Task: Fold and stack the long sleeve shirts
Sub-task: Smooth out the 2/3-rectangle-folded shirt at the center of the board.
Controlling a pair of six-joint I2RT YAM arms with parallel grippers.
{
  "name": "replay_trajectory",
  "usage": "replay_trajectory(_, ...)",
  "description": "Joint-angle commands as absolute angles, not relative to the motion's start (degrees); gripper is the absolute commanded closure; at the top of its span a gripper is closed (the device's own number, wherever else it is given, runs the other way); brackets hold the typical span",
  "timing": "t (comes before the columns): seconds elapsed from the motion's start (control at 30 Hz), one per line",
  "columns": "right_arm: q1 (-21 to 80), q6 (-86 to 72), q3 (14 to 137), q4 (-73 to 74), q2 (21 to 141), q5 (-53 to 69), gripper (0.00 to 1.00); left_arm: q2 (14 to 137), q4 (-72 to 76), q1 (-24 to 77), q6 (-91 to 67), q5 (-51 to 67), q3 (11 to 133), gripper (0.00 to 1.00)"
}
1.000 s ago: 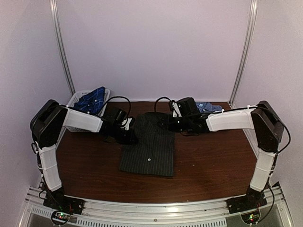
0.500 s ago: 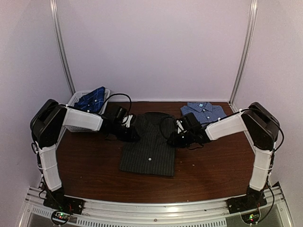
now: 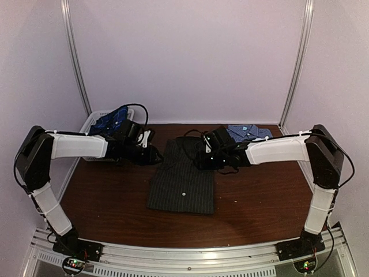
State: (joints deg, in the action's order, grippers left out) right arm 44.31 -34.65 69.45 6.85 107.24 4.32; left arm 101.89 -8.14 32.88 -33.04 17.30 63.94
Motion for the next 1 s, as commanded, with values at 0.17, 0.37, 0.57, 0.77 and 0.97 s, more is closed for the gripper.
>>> replay_trajectory(0.17,49.63,-34.05,82.55,7.95,116.36,2.69,0.65,90.06,-4.35,32.43,-37.2,18.85,47.69,0.64)
replay_trajectory(0.37,47.65,-35.48,82.01,6.39,121.61,2.8,0.69,85.88,-1.46,32.43,-39.82,19.53,39.21,0.64)
replay_trajectory(0.57,46.21,-34.76,83.23,7.47,123.72,4.84,0.68,83.37,-0.43,32.56,-40.67,20.68,34.11,0.63)
replay_trajectory(0.77,46.68,-34.18,83.56,9.03,117.71,4.82,0.62,81.82,4.45,33.21,-42.21,23.79,30.87,0.6)
replay_trajectory(0.97,47.92,-34.63,79.18,9.87,109.46,2.67,0.59,82.29,7.11,35.33,-44.28,23.4,29.68,0.59)
